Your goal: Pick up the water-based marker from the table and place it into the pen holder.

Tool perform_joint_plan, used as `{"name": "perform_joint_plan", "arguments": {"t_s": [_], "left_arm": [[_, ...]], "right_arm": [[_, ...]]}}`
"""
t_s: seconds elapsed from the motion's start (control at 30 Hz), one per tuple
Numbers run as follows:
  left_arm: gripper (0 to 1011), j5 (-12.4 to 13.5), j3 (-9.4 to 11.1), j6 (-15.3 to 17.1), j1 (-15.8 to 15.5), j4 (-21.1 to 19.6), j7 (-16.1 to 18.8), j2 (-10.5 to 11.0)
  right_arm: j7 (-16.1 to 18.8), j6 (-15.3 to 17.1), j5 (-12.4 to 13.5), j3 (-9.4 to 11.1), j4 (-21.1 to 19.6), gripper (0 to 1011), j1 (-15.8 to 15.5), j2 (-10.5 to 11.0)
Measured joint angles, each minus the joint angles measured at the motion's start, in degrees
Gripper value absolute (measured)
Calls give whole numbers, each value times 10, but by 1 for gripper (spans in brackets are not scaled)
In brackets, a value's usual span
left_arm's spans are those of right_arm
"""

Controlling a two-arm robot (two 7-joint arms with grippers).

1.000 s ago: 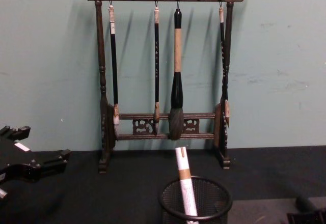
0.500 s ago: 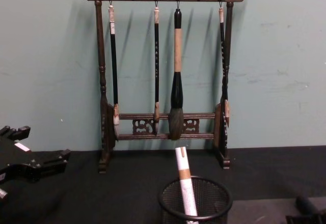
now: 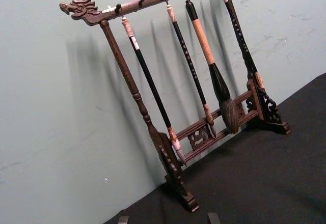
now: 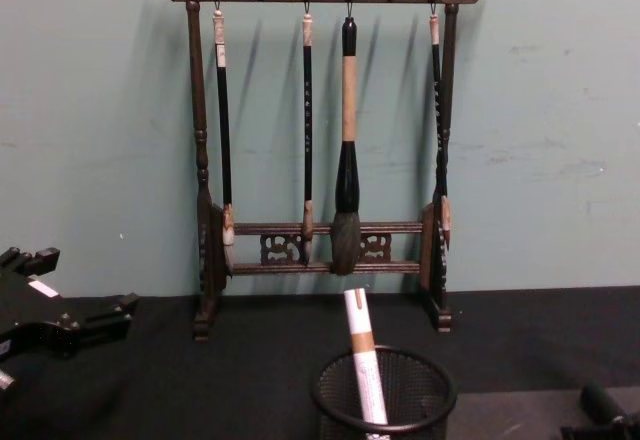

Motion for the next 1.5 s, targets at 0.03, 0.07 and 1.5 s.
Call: {"name": "perform_joint_plan", "arguments": {"t_s": [0.03, 0.07, 1.5], "left_arm": [[1001, 0, 0, 0, 0, 0, 0, 0], [1001, 0, 0, 0, 0, 0, 0, 0], [1001, 0, 0, 0, 0, 0, 0, 0]], "right_arm": [[0, 0, 0, 0, 0, 1003, 0, 0], [0, 0, 0, 0, 0, 1003, 0, 0], [-1, 1, 3, 0, 0, 199, 0, 0]]}}
